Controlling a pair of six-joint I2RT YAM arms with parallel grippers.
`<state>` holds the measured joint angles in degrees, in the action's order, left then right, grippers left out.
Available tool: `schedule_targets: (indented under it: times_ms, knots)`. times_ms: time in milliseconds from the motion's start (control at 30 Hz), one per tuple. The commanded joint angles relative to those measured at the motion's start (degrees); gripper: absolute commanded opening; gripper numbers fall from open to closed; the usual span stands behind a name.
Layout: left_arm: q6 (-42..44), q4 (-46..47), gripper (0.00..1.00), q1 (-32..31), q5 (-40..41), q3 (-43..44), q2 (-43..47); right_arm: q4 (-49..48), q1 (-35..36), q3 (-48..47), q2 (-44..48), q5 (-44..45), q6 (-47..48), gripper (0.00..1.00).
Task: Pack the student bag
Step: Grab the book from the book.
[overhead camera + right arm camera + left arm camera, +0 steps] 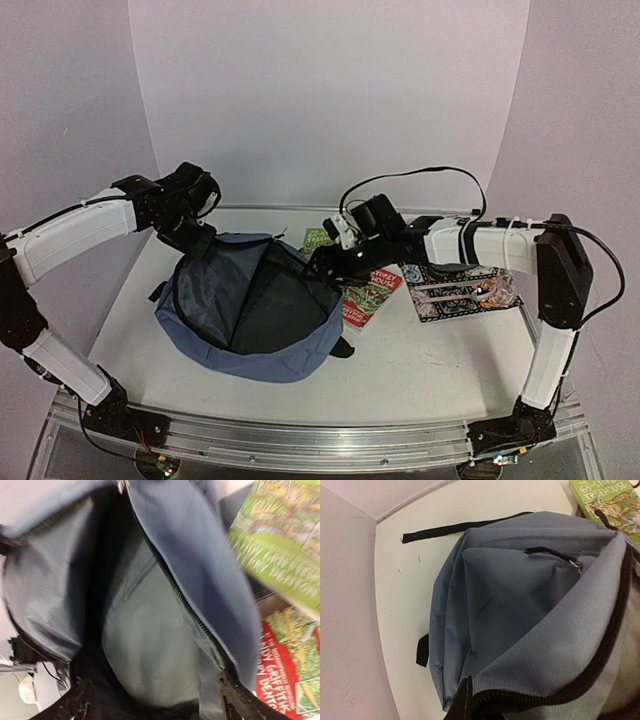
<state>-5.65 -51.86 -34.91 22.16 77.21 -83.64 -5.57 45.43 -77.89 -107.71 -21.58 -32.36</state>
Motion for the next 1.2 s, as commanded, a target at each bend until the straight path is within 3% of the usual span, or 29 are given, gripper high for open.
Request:
schedule_targets:
  times_ms: [0, 167, 433, 667, 1167]
  knots:
    - [1.7, 6.1, 0.0, 0.8, 10.1, -1.8, -3.1, 0.5, -4.7, 0.3, 4.4, -0.4, 1.3, 0.88]
    - [1.2, 6.6, 0.0, 0.9, 15.8, -0.7, -4.4, -4.4, -7.9, 4.0, 5.3, 3.5, 0.0, 0.9]
    - [1.0, 6.3, 0.0, 0.9, 12.3, 0.8, -2.6, -13.4, -13.8, 2.2, -3.5, -1.1, -6.4, 0.93]
    - [-0.1, 6.3, 0.0, 0.9, 11.0, 0.2, -1.8, -17.1, -15.3, -3.2, -13.3, -3.2, -12.5, 0.93]
    - [-1.1, 6.2, 0.0, 0.9, 10.1, -0.6, -1.2, -24.4, -15.3, -2.5, -22.7, -8.7, -22.4, 0.9]
